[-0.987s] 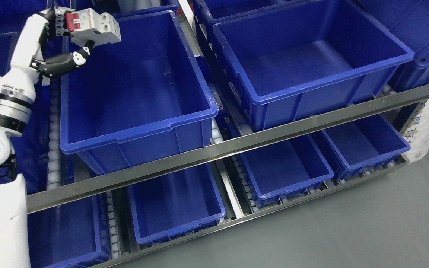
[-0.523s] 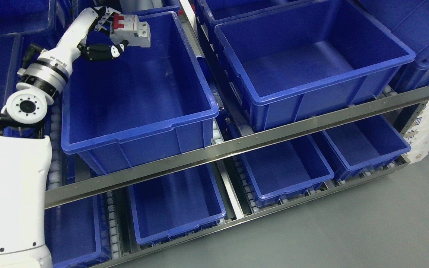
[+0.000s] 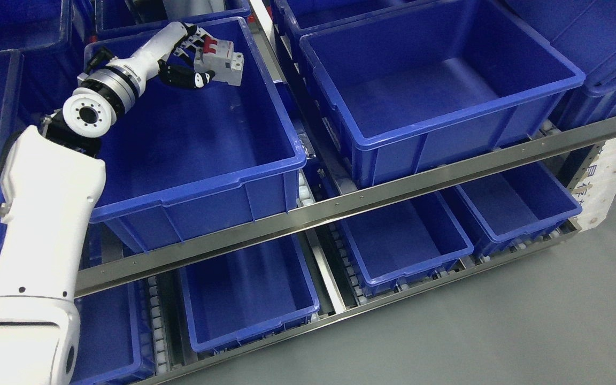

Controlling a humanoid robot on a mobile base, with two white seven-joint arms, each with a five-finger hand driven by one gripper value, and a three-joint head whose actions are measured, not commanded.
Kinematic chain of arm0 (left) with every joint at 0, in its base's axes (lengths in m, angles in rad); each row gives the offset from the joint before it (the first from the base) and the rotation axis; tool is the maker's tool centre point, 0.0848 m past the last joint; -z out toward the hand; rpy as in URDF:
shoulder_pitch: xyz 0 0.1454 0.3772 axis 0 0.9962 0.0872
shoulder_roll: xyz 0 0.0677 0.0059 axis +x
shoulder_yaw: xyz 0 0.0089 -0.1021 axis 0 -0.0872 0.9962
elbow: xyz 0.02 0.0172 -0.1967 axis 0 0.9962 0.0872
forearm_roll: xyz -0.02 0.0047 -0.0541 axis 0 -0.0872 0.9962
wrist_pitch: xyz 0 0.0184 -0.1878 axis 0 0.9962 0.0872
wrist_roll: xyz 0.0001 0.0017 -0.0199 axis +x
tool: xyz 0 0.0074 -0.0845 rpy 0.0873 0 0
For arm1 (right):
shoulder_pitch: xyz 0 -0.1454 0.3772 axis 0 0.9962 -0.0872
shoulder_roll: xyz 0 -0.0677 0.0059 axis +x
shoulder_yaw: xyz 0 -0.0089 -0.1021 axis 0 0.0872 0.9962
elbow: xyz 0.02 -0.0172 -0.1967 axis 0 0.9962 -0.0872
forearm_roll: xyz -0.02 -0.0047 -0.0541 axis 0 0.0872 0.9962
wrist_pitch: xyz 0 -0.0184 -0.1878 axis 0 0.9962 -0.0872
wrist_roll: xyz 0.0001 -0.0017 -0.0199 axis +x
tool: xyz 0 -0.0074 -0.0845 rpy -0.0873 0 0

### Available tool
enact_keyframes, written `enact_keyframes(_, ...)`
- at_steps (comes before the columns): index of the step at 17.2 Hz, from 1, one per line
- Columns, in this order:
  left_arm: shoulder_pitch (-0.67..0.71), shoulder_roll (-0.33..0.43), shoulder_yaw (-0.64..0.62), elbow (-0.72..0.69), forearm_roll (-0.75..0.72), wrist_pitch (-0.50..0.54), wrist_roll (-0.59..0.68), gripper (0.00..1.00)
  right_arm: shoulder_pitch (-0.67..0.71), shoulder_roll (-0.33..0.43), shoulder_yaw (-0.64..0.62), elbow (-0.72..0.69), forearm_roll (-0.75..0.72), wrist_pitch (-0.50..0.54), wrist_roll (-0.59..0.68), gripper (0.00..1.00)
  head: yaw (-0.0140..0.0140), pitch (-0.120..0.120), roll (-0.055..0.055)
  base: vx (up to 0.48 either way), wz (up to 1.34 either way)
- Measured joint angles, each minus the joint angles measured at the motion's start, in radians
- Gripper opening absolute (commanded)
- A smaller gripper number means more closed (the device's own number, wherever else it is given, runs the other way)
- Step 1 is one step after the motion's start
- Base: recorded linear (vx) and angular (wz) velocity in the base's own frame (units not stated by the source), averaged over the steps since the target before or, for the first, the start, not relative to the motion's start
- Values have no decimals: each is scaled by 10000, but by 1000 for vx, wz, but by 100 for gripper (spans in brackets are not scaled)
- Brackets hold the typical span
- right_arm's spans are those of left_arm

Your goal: Place circuit breaker on shelf

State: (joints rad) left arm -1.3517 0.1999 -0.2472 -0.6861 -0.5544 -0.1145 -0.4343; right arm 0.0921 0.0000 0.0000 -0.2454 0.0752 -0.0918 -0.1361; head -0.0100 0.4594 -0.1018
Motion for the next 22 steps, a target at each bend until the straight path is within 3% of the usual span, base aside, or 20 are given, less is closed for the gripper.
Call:
enact_keyframes(4,-441,-100,-825,1512,-81,-26,15,28,-5,0,0,-2,0,4,3,100,0,12,0,2,14)
enact_keyframes(9,-859,-149,-1406,2584,-106,58,61,46,-1,0,0,-1,0,23,3,100,0,17,0,3,28)
enact_keyframes(12,-1011,-162,-1642,3001,-111,78,153,65,0,0,0,0,0,23,3,100,0,17,0,-4,-41)
enact_keyframes(18,-1302,-177,-1873,3544,-113,78,354,81,-1,0,0,-1,0,23,4,100,0,17,0,1,1)
enact_keyframes(22,-1673,-200,-1407,3468,-53,95,889,98,-1,0,0,1,0,23,6,100,0,17,0,0,-8)
